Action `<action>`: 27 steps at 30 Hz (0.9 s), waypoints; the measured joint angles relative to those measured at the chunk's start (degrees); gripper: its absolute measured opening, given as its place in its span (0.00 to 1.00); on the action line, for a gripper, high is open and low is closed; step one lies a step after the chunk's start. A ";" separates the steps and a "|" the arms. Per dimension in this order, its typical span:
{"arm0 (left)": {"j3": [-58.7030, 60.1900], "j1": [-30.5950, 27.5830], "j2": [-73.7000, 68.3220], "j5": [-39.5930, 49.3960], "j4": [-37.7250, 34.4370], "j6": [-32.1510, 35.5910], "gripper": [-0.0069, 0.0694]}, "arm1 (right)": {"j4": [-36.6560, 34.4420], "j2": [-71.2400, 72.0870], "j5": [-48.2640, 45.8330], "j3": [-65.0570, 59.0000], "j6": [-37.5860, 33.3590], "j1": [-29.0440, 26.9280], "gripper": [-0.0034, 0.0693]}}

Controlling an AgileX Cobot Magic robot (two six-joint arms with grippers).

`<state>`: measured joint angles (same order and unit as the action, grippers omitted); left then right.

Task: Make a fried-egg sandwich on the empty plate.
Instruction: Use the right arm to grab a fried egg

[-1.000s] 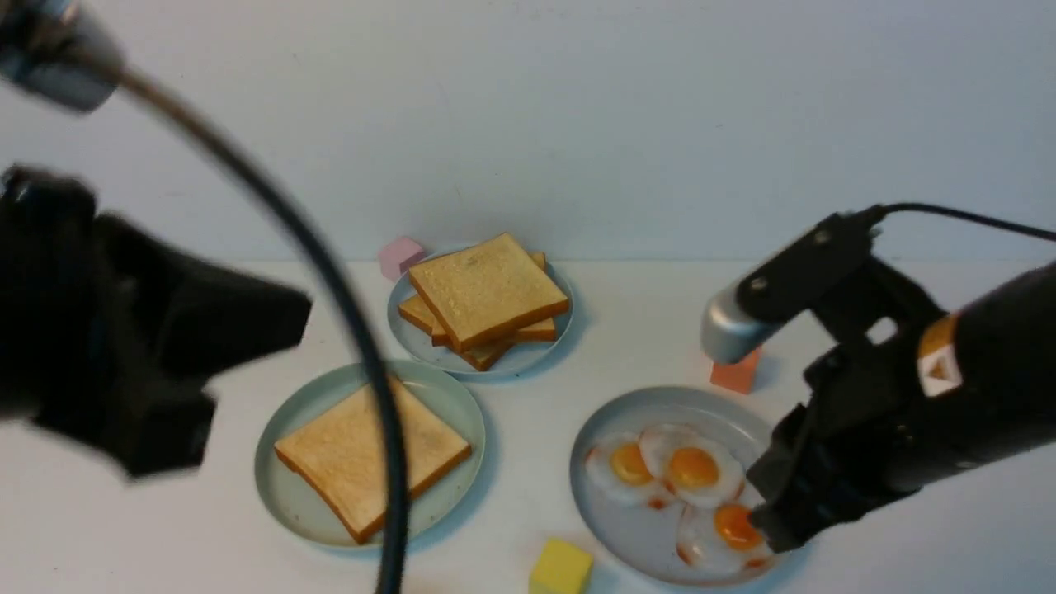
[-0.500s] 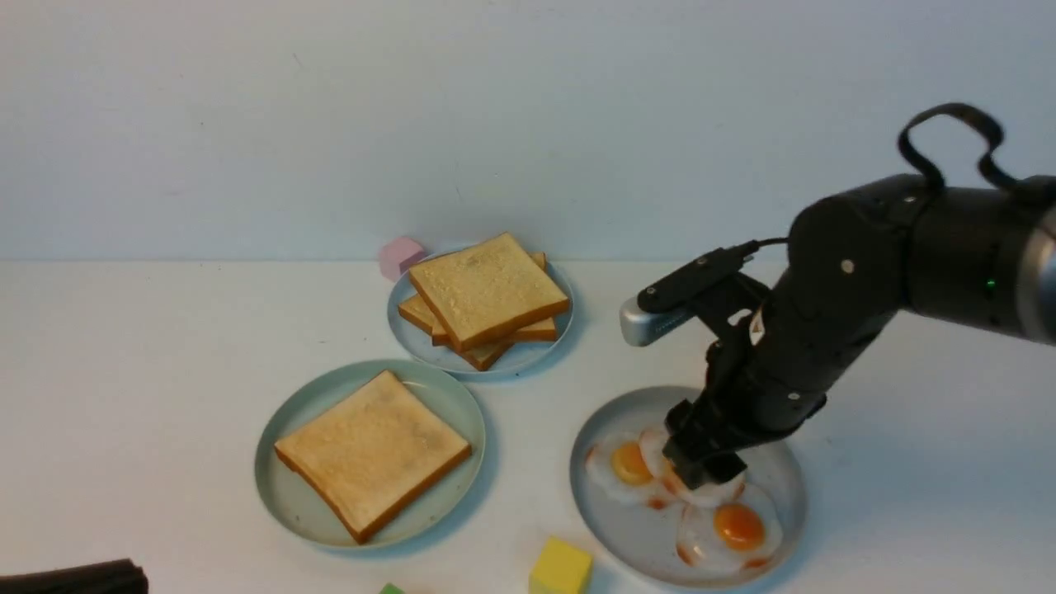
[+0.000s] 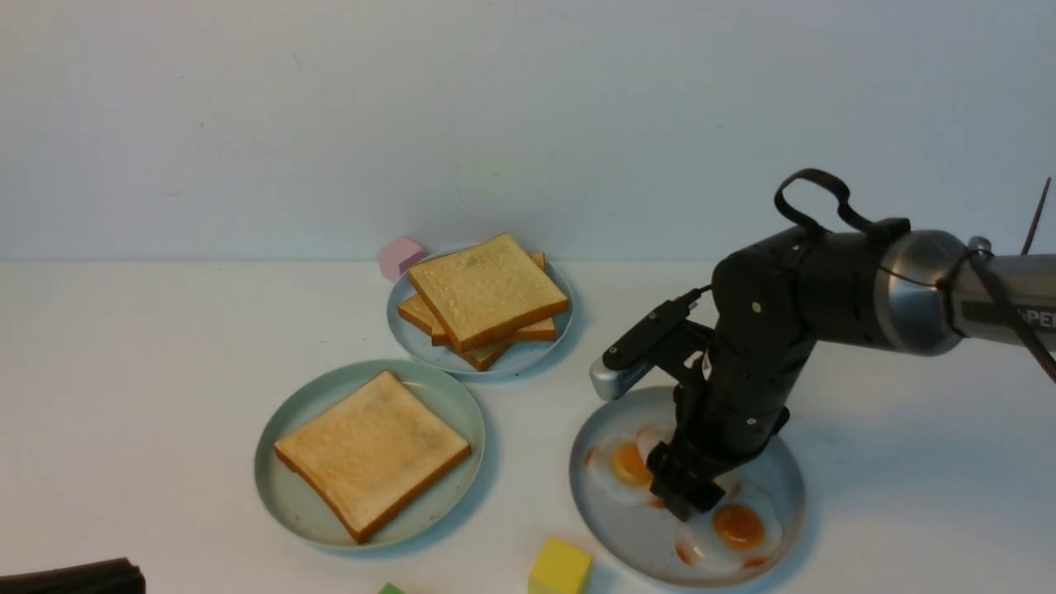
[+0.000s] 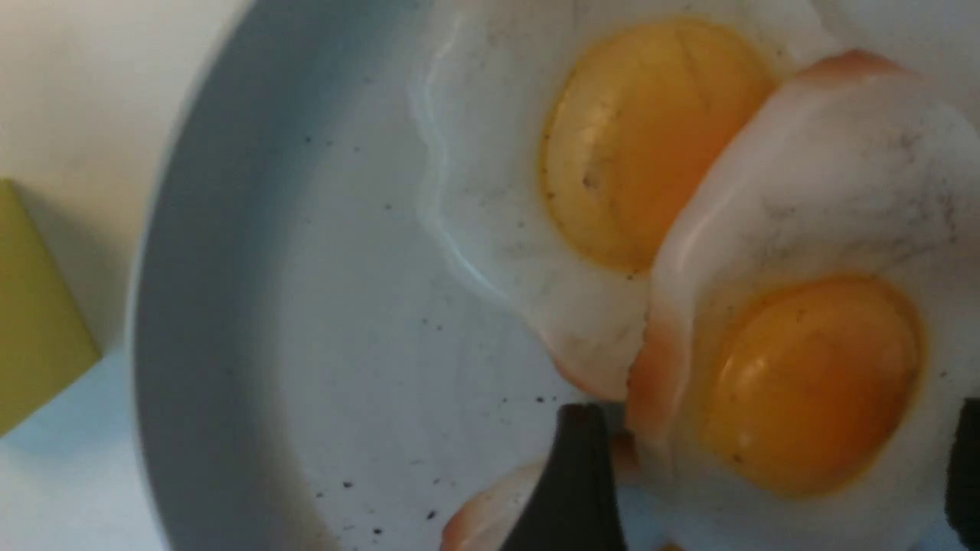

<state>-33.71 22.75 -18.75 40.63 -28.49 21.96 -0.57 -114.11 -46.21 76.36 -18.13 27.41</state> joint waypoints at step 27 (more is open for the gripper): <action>0.00 0.00 0.00 0.64 0.00 0.09 0.07 | 2.45 0.75 -1.01 0.49 -1.57 0.20 0.55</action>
<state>-33.71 22.75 -18.75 41.28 -28.49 22.06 1.88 -113.36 -47.23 76.84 -19.70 27.61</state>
